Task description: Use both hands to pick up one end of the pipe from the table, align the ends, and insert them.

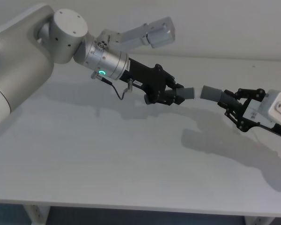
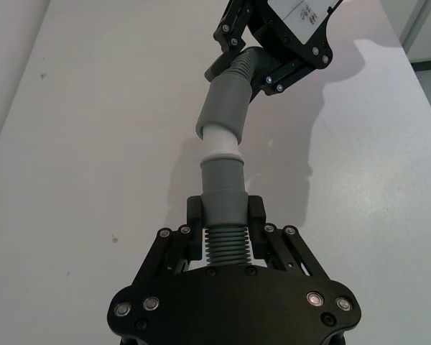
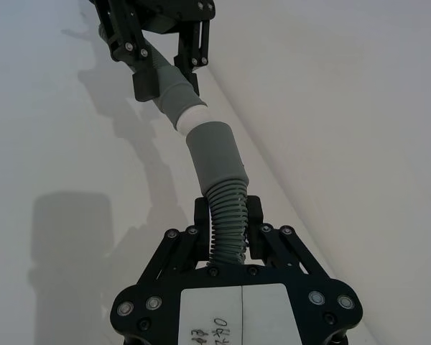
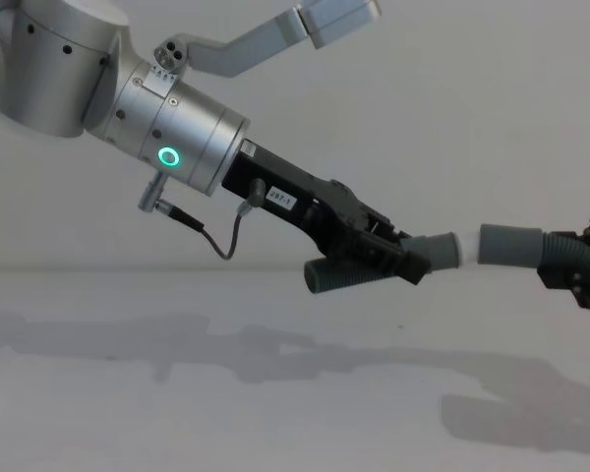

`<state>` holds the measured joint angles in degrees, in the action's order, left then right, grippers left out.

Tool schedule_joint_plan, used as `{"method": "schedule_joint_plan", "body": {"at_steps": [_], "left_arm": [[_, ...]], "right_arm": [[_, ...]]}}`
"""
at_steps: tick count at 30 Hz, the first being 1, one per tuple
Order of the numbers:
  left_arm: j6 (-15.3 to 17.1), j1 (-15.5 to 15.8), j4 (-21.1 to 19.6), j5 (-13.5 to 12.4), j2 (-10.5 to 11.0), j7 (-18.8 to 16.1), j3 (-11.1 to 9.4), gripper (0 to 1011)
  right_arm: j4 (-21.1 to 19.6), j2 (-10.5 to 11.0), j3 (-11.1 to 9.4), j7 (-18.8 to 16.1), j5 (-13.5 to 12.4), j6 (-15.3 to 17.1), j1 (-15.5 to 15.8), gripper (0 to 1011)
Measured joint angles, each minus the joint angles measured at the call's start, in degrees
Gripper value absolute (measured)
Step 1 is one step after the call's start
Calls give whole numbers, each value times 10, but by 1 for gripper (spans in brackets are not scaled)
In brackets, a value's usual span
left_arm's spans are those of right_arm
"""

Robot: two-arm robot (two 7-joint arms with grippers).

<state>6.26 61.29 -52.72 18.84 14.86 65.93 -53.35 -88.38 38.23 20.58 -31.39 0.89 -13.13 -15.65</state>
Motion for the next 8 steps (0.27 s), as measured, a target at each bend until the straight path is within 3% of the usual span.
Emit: {"method": "schedule_joint_plan", "body": {"at_steps": [8], "left_arm": [[1, 0, 0, 0, 0, -1, 0, 354]], "right_arm": [[0, 0, 0, -1, 0, 0, 0, 281]]}}
